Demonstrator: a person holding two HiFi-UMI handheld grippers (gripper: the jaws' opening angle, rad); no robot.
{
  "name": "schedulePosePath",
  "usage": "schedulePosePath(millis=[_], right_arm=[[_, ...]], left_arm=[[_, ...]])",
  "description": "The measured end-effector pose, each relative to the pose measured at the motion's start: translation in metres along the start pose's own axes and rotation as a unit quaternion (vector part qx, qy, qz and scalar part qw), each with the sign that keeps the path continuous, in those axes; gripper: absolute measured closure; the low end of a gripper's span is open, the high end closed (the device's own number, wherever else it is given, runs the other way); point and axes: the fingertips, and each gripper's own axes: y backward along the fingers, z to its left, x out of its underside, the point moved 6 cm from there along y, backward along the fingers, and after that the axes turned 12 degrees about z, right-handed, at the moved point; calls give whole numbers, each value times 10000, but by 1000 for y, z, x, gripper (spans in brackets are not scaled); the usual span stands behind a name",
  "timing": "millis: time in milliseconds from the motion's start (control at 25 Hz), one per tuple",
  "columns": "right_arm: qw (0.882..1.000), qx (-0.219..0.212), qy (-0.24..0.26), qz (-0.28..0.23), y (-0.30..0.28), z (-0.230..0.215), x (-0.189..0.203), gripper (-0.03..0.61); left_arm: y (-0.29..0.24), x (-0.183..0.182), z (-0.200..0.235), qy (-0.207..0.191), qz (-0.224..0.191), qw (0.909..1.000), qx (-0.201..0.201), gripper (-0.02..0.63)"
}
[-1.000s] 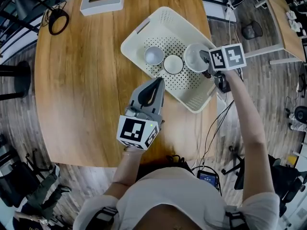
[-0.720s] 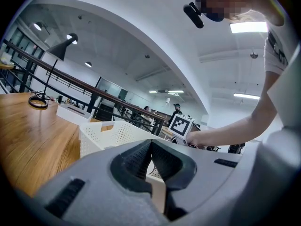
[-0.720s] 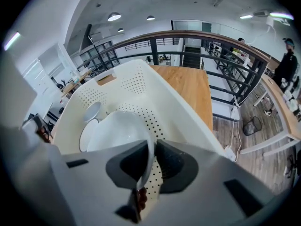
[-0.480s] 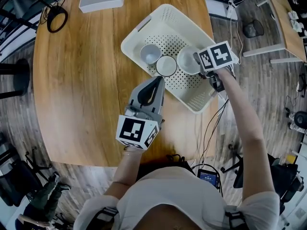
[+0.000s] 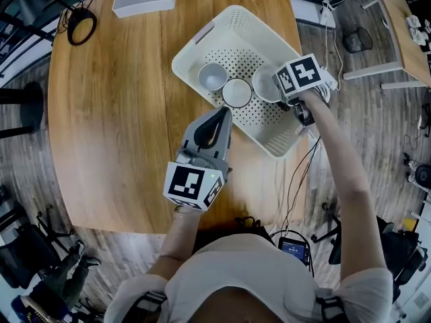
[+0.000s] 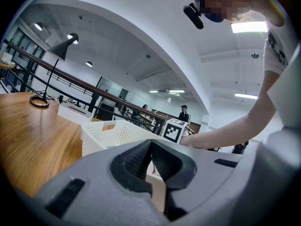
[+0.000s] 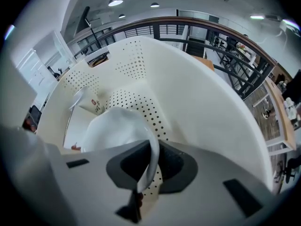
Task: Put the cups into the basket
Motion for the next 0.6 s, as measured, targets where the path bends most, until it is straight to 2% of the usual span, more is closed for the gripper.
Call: schedulePosePath(millis=[240, 400, 600], right_arm=[[9998, 86, 114, 149, -1, 1, 0, 529], [9991, 103, 225, 352, -3, 1, 3, 475], [9992, -144, 164, 346, -2, 6, 3, 385]], left_arm=[[0, -1, 0, 1, 7, 10000, 24, 606], [1, -1, -1, 9, -2, 10000, 25, 606], [3, -2, -5, 4, -24, 10000, 42, 606]])
